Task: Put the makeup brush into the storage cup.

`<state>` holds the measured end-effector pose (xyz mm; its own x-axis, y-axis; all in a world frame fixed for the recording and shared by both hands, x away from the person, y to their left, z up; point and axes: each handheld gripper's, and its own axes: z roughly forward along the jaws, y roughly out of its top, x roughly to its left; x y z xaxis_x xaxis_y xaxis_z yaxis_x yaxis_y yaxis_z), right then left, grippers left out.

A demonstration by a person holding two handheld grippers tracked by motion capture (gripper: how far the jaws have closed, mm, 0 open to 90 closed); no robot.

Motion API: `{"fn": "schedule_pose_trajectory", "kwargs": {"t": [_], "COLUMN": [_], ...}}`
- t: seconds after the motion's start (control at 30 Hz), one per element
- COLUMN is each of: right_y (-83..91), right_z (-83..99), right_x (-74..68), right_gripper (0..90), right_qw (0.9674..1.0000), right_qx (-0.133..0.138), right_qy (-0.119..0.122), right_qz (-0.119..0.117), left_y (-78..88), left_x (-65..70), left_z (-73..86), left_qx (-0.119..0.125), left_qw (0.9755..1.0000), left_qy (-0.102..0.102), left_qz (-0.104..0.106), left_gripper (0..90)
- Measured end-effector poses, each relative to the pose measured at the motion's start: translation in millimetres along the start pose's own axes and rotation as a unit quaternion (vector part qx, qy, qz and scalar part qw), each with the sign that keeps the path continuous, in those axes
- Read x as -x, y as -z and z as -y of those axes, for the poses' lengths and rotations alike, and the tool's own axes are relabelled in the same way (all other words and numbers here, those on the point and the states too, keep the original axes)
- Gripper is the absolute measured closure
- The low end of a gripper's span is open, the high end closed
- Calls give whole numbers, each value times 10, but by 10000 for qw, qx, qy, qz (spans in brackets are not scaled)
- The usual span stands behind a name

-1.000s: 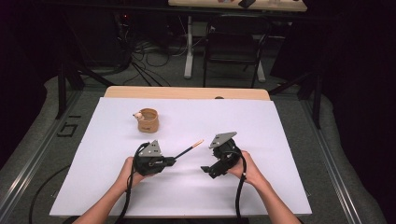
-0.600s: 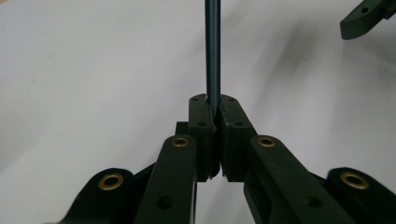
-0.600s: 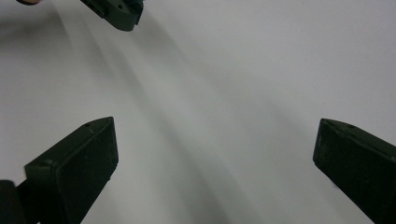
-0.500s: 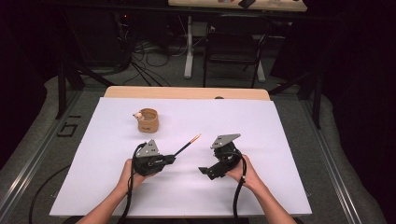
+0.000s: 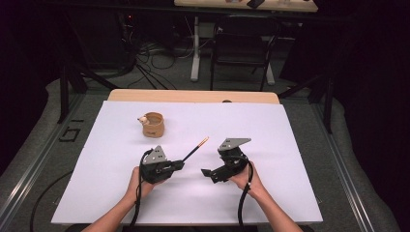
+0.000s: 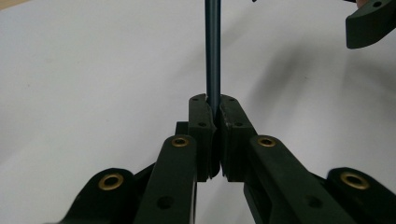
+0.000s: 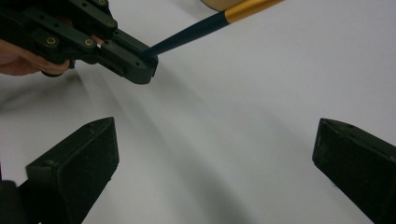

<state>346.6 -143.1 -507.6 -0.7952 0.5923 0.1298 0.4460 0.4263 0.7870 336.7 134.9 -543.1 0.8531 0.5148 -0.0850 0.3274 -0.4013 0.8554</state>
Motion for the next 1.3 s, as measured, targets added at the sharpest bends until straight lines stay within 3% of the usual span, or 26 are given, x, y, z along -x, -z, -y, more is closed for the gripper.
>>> {"fn": "schedule_pose_trajectory", "kwargs": {"t": [0.07,0.1,0.27,0.33,0.4,0.53,0.9,1.1,1.3], "right_y": [-1,1,-11,-16,-16,-33,18,33,38], "right_z": [-11,-24,-48,-76,-85,-107,-113,-114,-123], "right_x": [-1,-2,8,21,26,70,10,3,-16], "right_gripper": [43,117,188,268,291,444,622,728,810], "right_qw": [9999,9997,9986,9969,9964,9928,9885,9850,9850], "right_qx": [122,214,426,615,632,791,1223,1437,1460], "right_qy": [-46,-148,-326,-484,-565,-879,-891,-938,-856], "right_qz": [37,17,-7,-8,-11,-194,-38,-159,-332], "left_y": [-7,-11,-47,-73,-83,-111,-156,-184,-210], "left_x": [11,15,30,50,55,89,124,149,160], "left_z": [0,0,0,0,1,-1,-8,-15,-13], "left_qx": [14,21,-18,-38,-25,-66,-110,-131,-177], "left_qw": [10000,10000,10000,10000,9999,9999,9997,9994,9993], "left_qy": [19,23,-5,-23,-48,-92,-176,-295,-299], "left_qz": [-5,-2,28,69,95,105,117,112,132], "left_gripper": [852,852,852,852,851,851,849,848,839]}}
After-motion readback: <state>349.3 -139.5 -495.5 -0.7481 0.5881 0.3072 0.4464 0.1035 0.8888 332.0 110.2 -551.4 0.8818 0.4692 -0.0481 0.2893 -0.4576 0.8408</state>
